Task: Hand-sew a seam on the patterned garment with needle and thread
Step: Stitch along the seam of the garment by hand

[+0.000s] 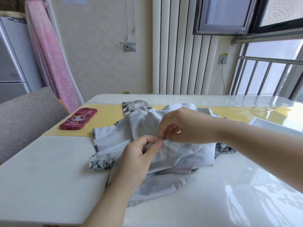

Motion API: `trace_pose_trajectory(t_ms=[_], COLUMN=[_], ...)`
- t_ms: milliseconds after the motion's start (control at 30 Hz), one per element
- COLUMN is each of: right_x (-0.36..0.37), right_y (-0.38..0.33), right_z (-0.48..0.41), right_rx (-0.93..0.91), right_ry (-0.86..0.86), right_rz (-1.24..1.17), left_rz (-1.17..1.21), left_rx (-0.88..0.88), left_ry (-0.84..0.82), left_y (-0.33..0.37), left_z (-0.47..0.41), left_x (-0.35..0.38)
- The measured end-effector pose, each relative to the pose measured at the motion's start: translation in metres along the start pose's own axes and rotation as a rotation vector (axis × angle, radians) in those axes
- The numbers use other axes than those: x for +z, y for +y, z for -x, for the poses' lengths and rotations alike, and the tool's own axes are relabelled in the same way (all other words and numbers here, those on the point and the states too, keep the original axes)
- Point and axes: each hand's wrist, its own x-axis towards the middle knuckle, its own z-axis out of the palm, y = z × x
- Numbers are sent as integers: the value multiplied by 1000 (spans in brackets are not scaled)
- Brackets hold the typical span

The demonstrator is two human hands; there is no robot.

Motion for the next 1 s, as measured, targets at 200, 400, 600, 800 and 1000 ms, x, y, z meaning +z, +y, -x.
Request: trace_pose_trajectory(t_ms=[200, 400, 600, 800, 1000], right_x=[9, 21, 49, 45, 19], right_y=[0, 16, 25, 16, -19], right_z=[4, 20, 17, 11, 32], right_rx=[24, -259, -439, -261, 48], right_ry=[115, 562, 591, 565, 279], right_rz=[-361, 148, 400, -79, -1249], left_rz=[80, 186, 302, 306, 235], left_rx=[7, -29, -38, -47, -58], left_ry=[21, 12, -46, -6, 49], left_y=[-7, -9, -8, -11, -14], left_z=[-5, -6, -7, -10, -11], left_x=[0, -1, 1, 0, -1])
